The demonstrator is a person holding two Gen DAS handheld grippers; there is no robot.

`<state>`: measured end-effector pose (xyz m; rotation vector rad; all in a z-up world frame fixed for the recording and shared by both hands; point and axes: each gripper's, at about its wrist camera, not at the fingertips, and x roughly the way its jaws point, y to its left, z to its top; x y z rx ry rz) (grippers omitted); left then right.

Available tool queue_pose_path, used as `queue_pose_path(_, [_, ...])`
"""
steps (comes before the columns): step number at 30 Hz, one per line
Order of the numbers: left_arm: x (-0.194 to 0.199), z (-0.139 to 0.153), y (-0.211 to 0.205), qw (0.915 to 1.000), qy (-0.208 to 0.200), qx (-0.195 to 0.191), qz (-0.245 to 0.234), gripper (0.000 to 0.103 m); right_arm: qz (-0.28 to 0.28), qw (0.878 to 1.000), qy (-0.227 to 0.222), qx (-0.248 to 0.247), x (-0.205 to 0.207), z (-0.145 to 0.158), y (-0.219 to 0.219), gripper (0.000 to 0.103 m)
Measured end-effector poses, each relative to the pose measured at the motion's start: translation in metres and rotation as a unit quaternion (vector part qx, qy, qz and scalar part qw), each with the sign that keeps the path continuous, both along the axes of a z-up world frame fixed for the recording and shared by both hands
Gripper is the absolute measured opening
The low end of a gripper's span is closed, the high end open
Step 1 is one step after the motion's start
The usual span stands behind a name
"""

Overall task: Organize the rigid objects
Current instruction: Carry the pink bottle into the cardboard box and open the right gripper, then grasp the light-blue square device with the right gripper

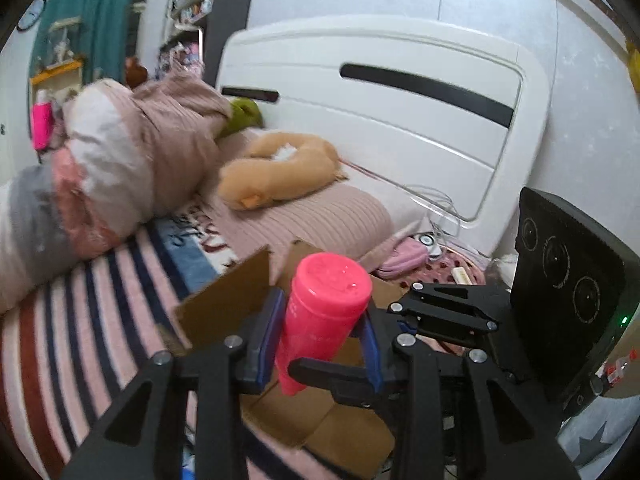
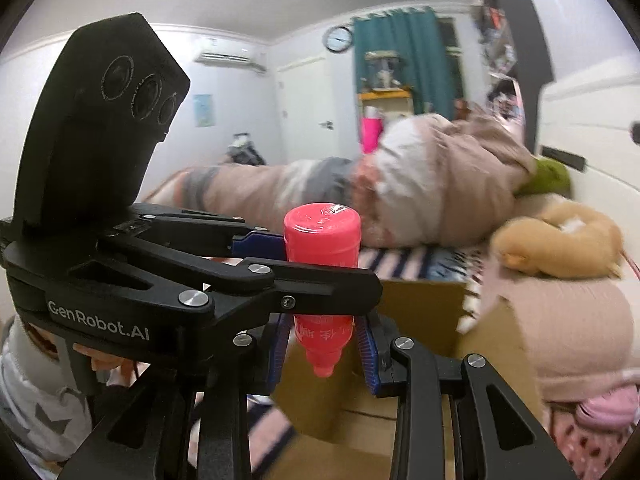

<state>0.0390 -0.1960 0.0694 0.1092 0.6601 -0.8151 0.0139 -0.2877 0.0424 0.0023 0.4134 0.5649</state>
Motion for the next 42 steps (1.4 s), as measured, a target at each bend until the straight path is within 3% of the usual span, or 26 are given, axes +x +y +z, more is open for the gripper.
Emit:
queue_pose_path(9, [0.030,-0.050,0.001,0.9967,0.076,0.022,0.017,0.032,-0.011,0.995,0.094,-0.038,0.027,-0.046,-0.006,0.027])
queue_pose_path(12, [0.029,-0.049,0.014,0.9970,0.069,0.020,0.029,0.037,-0.017,0.993,0.109,-0.046,0.033,-0.054,-0.002,0.027])
queue_pose_path(14, [0.028,-0.046,0.025,0.9973,0.060,0.016,0.039,0.047,-0.024,0.992,0.111,-0.052,0.036,-0.053,0.002,0.027])
queue_pose_path(16, [0.026,-0.040,0.041,0.9972,0.054,0.004,0.051,0.050,-0.032,0.992,0.106,-0.053,0.037,-0.047,0.002,0.030])
queue_pose_path(18, [0.023,-0.033,0.061,0.9967,0.050,-0.011,0.063,0.051,-0.038,0.993,0.101,-0.051,0.035,-0.039,0.006,0.040])
queue_pose_path(21, [0.015,-0.021,0.099,0.9944,0.032,-0.024,0.098,0.060,-0.046,0.994,0.084,-0.052,0.034,-0.024,0.017,0.040])
queue_pose_path(25, [-0.003,-0.008,0.160,0.9863,-0.002,-0.030,0.162,0.075,-0.016,0.997,0.058,-0.040,0.026,0.000,0.047,0.042])
queue_pose_path(27, [-0.012,-0.006,0.191,0.9791,-0.016,-0.026,0.201,0.079,0.010,0.998,0.047,-0.038,0.023,0.010,0.071,0.049])
queue_pose_path(31, [-0.027,-0.018,0.247,0.9584,-0.024,-0.005,0.284,0.084,0.075,0.995,0.047,-0.052,0.022,0.012,0.130,0.058])
queue_pose_path(34, [-0.037,-0.037,0.276,0.9475,-0.018,0.001,0.319,0.084,0.102,0.989,0.082,-0.067,0.027,-0.011,0.172,0.069])
queue_pose_path(36, [-0.041,-0.052,0.291,0.9435,-0.009,0.002,0.331,0.084,0.103,0.986,0.107,-0.070,0.032,-0.030,0.186,0.083])
queue_pose_path(42, [-0.042,-0.093,0.318,0.9363,0.027,0.001,0.350,0.084,-0.015,0.976,0.186,-0.113,0.057,-0.114,0.209,0.086])
